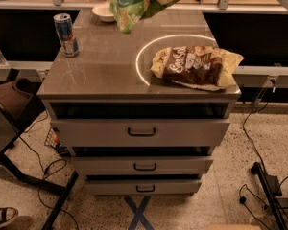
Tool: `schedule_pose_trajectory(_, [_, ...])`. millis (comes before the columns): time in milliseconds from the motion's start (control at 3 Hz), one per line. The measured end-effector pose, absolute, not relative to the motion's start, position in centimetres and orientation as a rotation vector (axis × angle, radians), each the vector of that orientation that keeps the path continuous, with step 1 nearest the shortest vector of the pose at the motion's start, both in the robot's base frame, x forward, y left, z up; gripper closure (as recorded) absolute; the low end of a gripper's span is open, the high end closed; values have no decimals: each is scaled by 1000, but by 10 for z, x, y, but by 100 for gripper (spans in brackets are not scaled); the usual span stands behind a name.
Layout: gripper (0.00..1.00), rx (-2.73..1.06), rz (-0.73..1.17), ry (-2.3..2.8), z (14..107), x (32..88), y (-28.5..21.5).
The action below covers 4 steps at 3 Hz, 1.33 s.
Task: Move green rice chip bag near redbull can
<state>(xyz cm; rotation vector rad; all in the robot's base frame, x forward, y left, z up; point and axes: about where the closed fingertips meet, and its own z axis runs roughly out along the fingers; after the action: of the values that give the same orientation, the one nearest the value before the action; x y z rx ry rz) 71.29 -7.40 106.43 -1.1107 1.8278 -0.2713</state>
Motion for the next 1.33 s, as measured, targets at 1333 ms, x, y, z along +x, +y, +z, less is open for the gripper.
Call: schedule_pose_trajectory(1333, [100, -1366, -15, 1675, 974, 714, 46])
